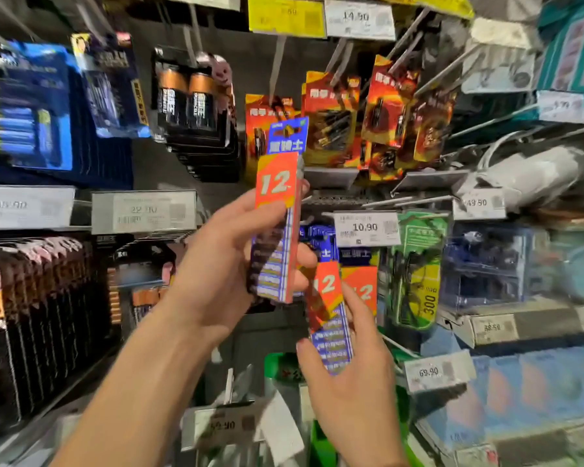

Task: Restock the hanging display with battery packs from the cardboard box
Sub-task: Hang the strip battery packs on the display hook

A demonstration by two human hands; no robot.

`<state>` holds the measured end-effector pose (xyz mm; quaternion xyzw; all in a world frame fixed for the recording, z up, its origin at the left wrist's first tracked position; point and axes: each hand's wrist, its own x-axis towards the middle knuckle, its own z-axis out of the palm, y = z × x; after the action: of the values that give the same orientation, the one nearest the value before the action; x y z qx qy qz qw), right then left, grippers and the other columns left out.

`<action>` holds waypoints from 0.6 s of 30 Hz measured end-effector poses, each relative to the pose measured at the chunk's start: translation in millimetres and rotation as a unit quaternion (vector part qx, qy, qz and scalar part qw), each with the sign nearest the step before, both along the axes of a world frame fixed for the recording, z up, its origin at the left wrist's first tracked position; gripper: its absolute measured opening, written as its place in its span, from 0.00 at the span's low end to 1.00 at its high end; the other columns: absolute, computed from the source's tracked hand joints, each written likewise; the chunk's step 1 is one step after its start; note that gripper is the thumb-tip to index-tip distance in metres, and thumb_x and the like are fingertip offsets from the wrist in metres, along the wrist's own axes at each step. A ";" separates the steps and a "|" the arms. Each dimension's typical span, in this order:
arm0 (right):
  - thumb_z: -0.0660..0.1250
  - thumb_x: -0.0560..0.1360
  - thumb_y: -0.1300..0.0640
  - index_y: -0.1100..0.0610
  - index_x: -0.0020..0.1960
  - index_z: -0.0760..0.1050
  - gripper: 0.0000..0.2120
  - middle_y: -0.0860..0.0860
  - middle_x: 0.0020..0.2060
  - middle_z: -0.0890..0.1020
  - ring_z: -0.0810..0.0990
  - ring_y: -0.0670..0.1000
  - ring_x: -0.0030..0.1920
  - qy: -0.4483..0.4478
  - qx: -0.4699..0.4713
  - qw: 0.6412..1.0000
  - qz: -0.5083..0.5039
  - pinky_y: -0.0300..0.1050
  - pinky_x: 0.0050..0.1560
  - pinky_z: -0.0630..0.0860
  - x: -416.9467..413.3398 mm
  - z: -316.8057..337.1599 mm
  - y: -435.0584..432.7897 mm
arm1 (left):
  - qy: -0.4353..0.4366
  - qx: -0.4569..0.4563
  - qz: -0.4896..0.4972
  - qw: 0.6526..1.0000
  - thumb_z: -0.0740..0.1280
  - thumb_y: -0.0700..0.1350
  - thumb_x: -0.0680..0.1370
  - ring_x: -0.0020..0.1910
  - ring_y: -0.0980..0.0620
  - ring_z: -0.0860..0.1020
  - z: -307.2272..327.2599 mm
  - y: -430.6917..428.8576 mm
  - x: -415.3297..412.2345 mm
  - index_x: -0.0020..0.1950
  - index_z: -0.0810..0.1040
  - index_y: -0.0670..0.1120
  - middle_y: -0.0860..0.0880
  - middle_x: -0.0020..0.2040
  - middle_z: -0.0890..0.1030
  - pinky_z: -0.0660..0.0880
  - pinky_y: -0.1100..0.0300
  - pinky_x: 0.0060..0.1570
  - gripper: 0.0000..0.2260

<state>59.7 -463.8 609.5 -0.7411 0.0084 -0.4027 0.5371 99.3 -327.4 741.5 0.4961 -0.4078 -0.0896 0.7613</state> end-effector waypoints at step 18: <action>0.75 0.73 0.60 0.48 0.82 0.52 0.46 0.44 0.76 0.64 0.61 0.46 0.76 -0.030 -0.073 0.995 -0.059 0.35 0.71 0.61 40.5 18.2 4.4 | -0.038 0.026 0.071 0.996 0.67 0.44 0.77 0.33 0.42 0.78 -3.7 -12.7 -3.2 0.65 0.78 0.41 0.37 0.38 0.80 0.79 0.55 0.34 0.17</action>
<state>100.2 -459.4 627.7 -0.7638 0.0068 -0.4558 0.4569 96.2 -340.1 737.9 0.5464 -0.3978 -0.0274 0.7366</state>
